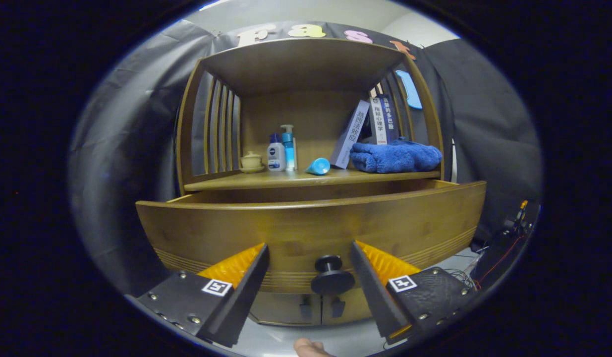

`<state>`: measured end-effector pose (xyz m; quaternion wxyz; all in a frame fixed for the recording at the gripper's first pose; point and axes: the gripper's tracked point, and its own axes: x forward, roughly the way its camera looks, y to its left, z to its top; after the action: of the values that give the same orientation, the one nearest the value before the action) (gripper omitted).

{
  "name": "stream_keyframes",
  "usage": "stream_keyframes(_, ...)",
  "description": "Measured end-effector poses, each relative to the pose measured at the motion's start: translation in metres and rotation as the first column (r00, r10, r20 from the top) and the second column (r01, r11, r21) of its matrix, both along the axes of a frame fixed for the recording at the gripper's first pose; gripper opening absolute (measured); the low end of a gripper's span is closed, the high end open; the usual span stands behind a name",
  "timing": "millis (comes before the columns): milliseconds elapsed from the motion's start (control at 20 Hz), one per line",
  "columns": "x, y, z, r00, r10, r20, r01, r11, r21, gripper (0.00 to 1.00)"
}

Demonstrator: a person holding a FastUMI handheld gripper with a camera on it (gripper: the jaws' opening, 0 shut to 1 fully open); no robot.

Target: Pull open the drawer, take out the items inside it, and place them on the countertop above the cabinet.

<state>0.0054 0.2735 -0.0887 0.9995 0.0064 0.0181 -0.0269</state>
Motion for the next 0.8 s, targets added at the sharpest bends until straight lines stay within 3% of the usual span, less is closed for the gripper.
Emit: stream_keyframes(800,0.061,0.003,-0.001,0.999,-0.013,0.045,0.012,1.0,0.026,0.99)
